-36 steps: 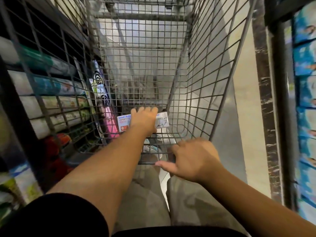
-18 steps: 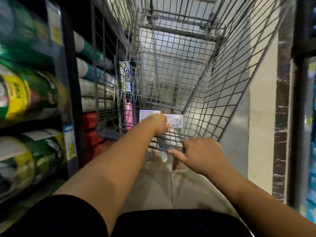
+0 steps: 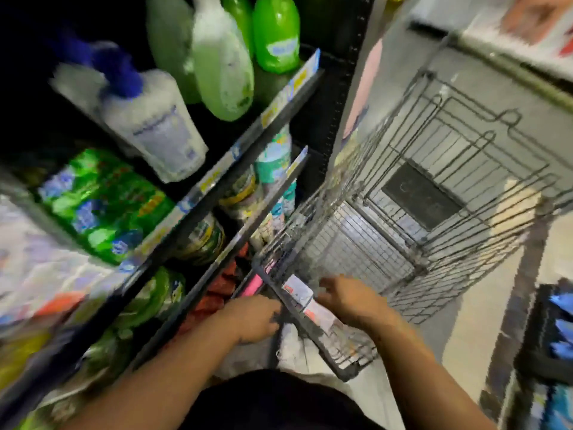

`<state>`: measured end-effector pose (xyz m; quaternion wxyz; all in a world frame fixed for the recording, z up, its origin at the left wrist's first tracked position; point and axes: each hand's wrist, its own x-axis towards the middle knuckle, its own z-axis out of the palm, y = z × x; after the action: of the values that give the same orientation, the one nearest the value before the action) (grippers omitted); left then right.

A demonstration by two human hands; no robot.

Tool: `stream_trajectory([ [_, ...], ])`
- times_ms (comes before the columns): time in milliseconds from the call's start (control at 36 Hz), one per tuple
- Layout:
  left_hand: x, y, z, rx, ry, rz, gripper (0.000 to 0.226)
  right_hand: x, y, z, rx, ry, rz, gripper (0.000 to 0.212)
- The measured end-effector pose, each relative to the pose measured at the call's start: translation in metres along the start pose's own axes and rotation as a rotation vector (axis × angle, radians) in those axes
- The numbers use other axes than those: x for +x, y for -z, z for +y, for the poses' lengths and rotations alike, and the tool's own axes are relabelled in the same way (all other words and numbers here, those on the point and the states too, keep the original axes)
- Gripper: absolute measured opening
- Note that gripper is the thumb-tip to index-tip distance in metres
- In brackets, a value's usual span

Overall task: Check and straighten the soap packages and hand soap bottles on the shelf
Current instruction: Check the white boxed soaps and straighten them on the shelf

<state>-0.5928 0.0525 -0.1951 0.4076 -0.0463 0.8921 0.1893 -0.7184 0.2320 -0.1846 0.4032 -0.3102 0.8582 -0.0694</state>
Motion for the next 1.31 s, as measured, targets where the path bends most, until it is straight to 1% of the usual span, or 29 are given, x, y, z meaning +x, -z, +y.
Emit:
stream_trajectory([
  [56, -0.037, 0.009, -0.005, -0.055, 0.016, 0.122, 0.026, -0.009, 0.025, -0.025, -0.008, 0.077, 0.085, 0.042],
  [139, -0.093, 0.022, -0.017, -0.162, 0.022, 0.329, 0.053, -0.021, 0.053, -0.07, 0.01, 0.186, 0.182, 0.028],
  [167, -0.115, 0.026, -0.021, -0.167, 0.035, 0.397, 0.055, -0.026, 0.061, -0.089, 0.012, 0.239, 0.209, 0.027],
  [194, -0.136, 0.028, -0.025, -0.167, 0.053, 0.477, 0.054, -0.028, 0.065, -0.105, 0.018, 0.298, 0.232, 0.029],
  [250, -0.18, 0.024, -0.033, -0.254, 0.101, 0.645, 0.054, -0.04, 0.072, -0.142, 0.036, 0.399, 0.257, 0.025],
  [306, -0.223, 0.012, -0.041, -0.369, 0.142, 0.777, 0.053, -0.05, 0.071, -0.176, 0.078, 0.494, 0.281, 0.034],
  [333, -0.244, 0.003, -0.046, -0.395, 0.17, 0.83, 0.045, -0.059, 0.069, -0.195, 0.071, 0.526, 0.294, 0.034],
  [389, -0.281, -0.018, -0.058, -0.408, 0.249, 0.921, 0.029, -0.072, 0.06, -0.229, 0.022, 0.614, 0.321, 0.023],
  [444, -0.317, -0.038, -0.067, -0.428, 0.323, 1.004, 0.026, -0.091, 0.048, -0.265, 0.04, 0.682, 0.313, 0.025],
  [528, -0.364, -0.066, -0.076, -0.378, 0.434, 1.096, 0.03, -0.108, 0.022, -0.307, 0.058, 0.773, 0.247, 0.031],
  [556, -0.377, -0.076, -0.079, -0.352, 0.472, 1.117, 0.031, -0.114, 0.012, -0.319, 0.064, 0.78, 0.227, 0.025],
  [611, -0.397, -0.095, -0.084, -0.318, 0.536, 1.156, 0.031, -0.121, -0.005, -0.341, 0.023, 0.802, 0.194, 0.003],
  [639, -0.404, -0.103, -0.088, -0.307, 0.553, 1.181, 0.029, -0.124, -0.012, -0.352, -0.012, 0.831, 0.203, 0.012],
  [694, -0.416, -0.119, -0.096, -0.295, 0.59, 1.249, 0.025, -0.131, -0.027, -0.372, -0.086, 0.863, 0.213, 0.015],
  [750, -0.424, -0.13, -0.106, -0.287, 0.644, 1.237, 0.026, -0.134, -0.04, -0.387, -0.161, 0.872, 0.213, 0.008],
  [806, -0.432, -0.137, -0.119, -0.318, 0.689, 1.16, 0.033, -0.134, -0.052, -0.401, -0.189, 0.886, 0.203, 0.008],
  [833, -0.436, -0.139, -0.124, -0.337, 0.707, 1.122, 0.035, -0.134, -0.058, -0.407, -0.228, 0.909, 0.21, 0.011],
  [917, -0.441, -0.139, -0.136, -0.36, 0.733, 1.057, 0.042, -0.139, -0.066, -0.421, -0.379, 0.94, 0.233, 0.028],
  [972, -0.442, -0.138, -0.143, -0.382, 0.739, 1.02, 0.048, -0.135, -0.069, -0.427, -0.429, 0.952, 0.247, 0.03],
  [1028, -0.442, -0.134, -0.152, -0.385, 0.74, 1.009, 0.058, -0.13, -0.068, -0.435, -0.434, 0.978, 0.244, 0.032],
  [1111, -0.441, -0.127, -0.168, -0.352, 0.774, 1.018, 0.073, -0.115, -0.065, -0.45, -0.478, 0.998, 0.274, 0.043],
  [1167, -0.437, -0.121, -0.177, -0.362, 0.819, 1.036, 0.078, -0.106, -0.063, -0.46, -0.475, 1.021, 0.273, 0.044],
  [1222, -0.432, -0.112, -0.185, -0.398, 0.865, 1.036, 0.079, -0.095, -0.065, -0.47, -0.47, 1.058, 0.26, 0.038],
  [1306, -0.423, -0.1, -0.195, -0.45, 0.914, 1.028, 0.082, -0.076, -0.071, -0.485, -0.558, 1.075, 0.27, 0.041],
])
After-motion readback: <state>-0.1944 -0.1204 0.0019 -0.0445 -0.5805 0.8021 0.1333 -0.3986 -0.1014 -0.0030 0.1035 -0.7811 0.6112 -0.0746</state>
